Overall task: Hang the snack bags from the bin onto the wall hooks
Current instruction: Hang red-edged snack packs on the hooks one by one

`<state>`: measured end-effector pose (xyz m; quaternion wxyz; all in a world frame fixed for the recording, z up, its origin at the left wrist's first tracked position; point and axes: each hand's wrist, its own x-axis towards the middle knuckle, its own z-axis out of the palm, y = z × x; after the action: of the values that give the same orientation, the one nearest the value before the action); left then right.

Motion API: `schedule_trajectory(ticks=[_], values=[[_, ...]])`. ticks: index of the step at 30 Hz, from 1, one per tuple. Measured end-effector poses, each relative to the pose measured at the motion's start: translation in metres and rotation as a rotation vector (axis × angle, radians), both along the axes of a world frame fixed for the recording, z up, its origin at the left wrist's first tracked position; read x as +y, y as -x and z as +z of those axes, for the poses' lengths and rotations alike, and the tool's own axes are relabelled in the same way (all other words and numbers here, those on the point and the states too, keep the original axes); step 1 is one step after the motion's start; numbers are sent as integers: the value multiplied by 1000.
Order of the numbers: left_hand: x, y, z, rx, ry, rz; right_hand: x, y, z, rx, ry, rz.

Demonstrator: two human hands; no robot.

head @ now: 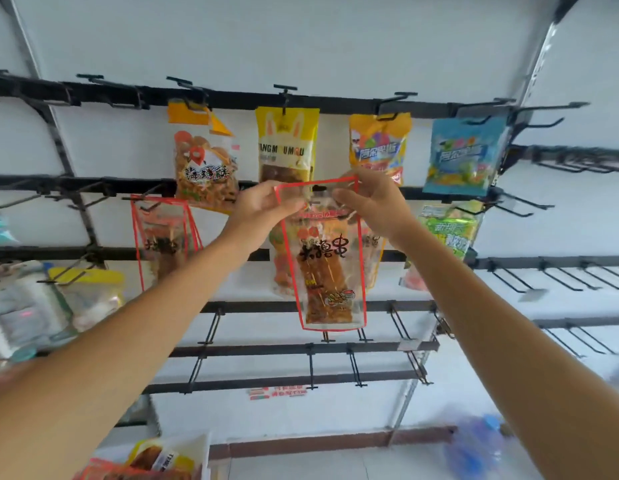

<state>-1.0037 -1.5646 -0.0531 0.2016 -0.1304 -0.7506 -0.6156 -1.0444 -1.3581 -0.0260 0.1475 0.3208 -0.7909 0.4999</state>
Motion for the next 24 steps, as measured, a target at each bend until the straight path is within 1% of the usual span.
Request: schedule_trajectory(ticks=[6, 11, 17, 19, 24], values=[[55, 14, 0, 34, 84, 58, 50, 8, -7, -26, -48, -11], [61, 12, -11, 14, 108, 109, 57, 17, -8, 57, -174, -49], [19, -8, -14, -12, 150, 195, -1, 15, -12, 185, -309, 46], [-7, -18, -12, -6, 182, 235, -29, 12, -15, 216, -313, 63], [-73, -37, -10, -23, 238, 322, -95, 4, -21, 201, -298, 104]])
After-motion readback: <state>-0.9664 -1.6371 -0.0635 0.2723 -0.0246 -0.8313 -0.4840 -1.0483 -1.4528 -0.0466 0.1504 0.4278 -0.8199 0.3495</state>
